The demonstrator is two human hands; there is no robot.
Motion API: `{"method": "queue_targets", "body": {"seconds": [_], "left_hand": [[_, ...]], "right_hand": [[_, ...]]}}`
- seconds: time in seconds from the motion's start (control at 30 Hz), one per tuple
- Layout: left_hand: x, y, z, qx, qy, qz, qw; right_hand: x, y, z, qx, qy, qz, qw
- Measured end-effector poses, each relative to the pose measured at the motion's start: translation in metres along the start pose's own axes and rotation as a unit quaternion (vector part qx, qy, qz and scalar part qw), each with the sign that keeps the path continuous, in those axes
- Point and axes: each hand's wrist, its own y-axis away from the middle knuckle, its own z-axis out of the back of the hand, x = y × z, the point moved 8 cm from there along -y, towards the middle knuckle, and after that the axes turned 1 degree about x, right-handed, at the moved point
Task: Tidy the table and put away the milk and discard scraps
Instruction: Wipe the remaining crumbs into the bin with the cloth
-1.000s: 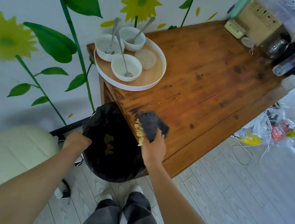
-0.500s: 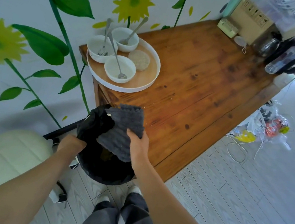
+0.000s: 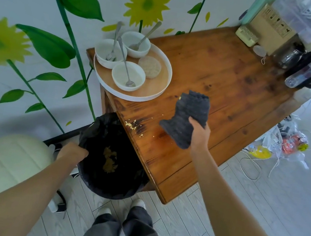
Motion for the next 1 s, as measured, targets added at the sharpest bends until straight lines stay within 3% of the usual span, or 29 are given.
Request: {"method": "queue_targets", "body": {"seconds": [0.23, 0.37, 0.57, 0.7, 0.77, 0.87, 1.0], "left_hand": [[0.000, 0.005, 0.002, -0.004, 0.001, 0.036, 0.999], [0.000, 0.007, 0.000, -0.012, 0.013, 0.032, 0.999], [-0.001, 0.005, -0.002, -0.028, 0.035, 0.011, 0.999], [0.000, 0.003, 0.000, -0.032, 0.005, 0.007, 0.999], [0.000, 0.000, 0.000, -0.027, -0.010, 0.009, 1.000], [0.002, -0.001, -0.001, -0.018, -0.033, 0.017, 0.999], [0.005, -0.002, -0.003, -0.014, -0.014, 0.023, 1.000]], "right_hand": [[0.033, -0.056, 0.015, -0.006, 0.189, 0.083, 0.978], [0.035, -0.072, -0.005, 0.058, 0.363, 0.123, 0.922], [-0.026, -0.081, -0.038, 0.152, 0.459, 0.030, 0.875], [-0.041, -0.069, -0.061, 0.188, 0.585, 0.075, 0.785], [-0.041, -0.060, -0.075, 0.208, 0.594, 0.099, 0.771], [-0.057, -0.031, -0.105, 0.278, 0.628, 0.151, 0.712], [-0.091, 0.030, -0.140, 0.374, 0.613, 0.218, 0.661]]}}
